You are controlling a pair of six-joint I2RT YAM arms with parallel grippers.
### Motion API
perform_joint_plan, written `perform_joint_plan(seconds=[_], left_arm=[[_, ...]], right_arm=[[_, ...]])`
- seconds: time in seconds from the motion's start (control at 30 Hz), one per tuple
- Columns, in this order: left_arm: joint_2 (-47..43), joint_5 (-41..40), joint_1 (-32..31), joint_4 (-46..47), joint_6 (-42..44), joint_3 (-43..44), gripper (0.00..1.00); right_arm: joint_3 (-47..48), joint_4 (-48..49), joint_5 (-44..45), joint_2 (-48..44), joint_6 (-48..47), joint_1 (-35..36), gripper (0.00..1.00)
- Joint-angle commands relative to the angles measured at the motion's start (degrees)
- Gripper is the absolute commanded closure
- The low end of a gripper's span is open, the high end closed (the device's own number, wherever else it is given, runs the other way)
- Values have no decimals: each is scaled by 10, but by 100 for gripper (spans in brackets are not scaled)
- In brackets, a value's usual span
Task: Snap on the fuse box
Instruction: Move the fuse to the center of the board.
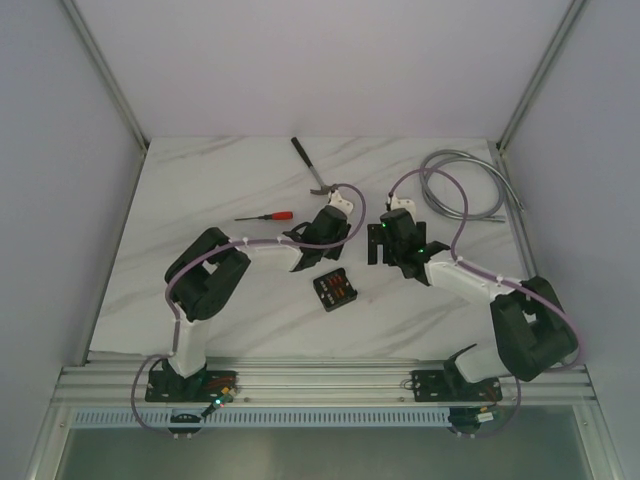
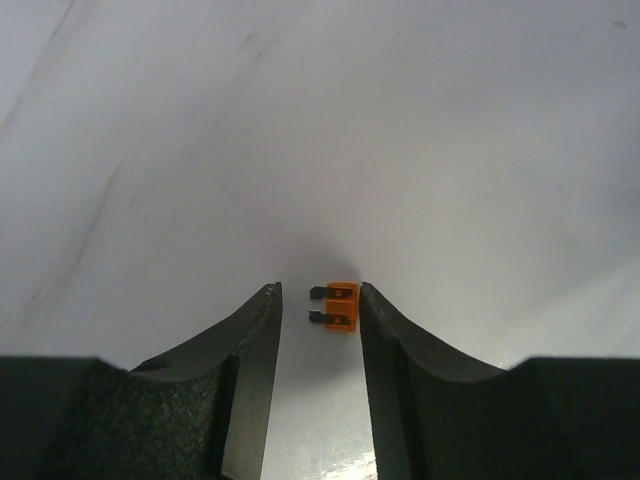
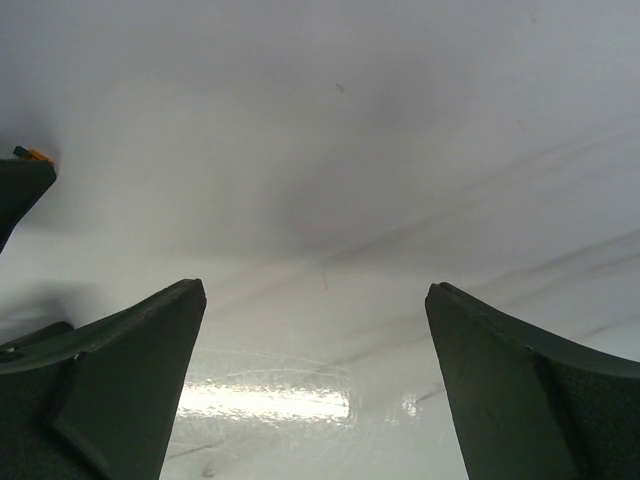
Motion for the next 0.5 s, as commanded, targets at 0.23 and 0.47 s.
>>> perform_joint_plan(seconds=[0.23, 0.47], left_arm=[[0, -51, -5, -55, -19, -7, 68], [-74, -67, -5, -90, -87, -84, 71]], right_arm=[[-15, 15, -4, -24, 4, -3, 0], [-15, 15, -23, -23, 1, -4, 0]])
